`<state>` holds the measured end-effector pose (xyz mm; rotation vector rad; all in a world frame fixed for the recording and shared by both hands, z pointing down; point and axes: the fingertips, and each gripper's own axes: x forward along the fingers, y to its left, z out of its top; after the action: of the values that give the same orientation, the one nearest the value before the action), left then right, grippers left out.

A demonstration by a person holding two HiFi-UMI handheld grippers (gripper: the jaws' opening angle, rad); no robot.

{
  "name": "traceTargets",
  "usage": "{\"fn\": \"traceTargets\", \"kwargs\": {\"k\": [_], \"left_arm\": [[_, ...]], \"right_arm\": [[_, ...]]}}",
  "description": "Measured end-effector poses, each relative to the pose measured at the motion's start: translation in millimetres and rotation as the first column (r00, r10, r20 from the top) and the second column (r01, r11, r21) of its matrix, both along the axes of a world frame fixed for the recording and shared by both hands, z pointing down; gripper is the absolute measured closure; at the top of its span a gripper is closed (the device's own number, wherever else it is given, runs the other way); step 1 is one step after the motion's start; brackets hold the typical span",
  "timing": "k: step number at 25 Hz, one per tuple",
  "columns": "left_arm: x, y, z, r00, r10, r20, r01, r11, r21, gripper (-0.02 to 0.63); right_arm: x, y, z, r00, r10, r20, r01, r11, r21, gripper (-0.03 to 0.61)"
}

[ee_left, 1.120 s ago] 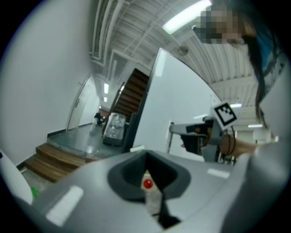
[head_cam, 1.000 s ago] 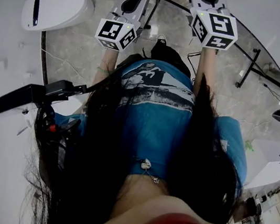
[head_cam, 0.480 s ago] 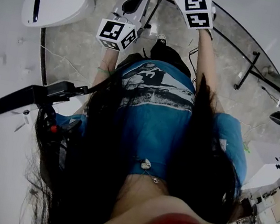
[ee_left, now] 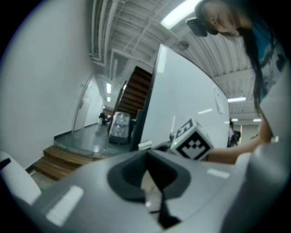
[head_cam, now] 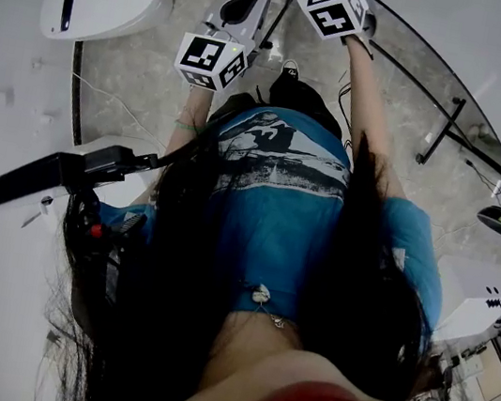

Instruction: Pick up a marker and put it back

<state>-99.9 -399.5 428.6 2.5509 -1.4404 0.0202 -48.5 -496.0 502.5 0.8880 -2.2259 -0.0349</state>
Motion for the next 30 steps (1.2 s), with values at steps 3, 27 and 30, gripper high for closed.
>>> {"fn": "traceTargets", "kwargs": {"k": [3,27,30], "left_arm": [[-2,0,1,1.0,-0.005,0.0,0.005,1.0,-0.001,0.612],[11,7,7,0.999,0.044,0.008,-0.044,0.999,-0.011,0.612],[2,44,2,0.998,0.062,0.004,-0.062,0.998,0.0,0.612]], "right_arm": [[1,-1,2,1.0,0.014,0.015,-0.014,1.0,-0.015,0.505],[31,52,-100,0.598,0.295,0.745,-0.246,0.953,-0.179,0.548],[22,93,-107,0.57,0.305,0.763,-0.262,0.948,-0.183,0.561]]}}
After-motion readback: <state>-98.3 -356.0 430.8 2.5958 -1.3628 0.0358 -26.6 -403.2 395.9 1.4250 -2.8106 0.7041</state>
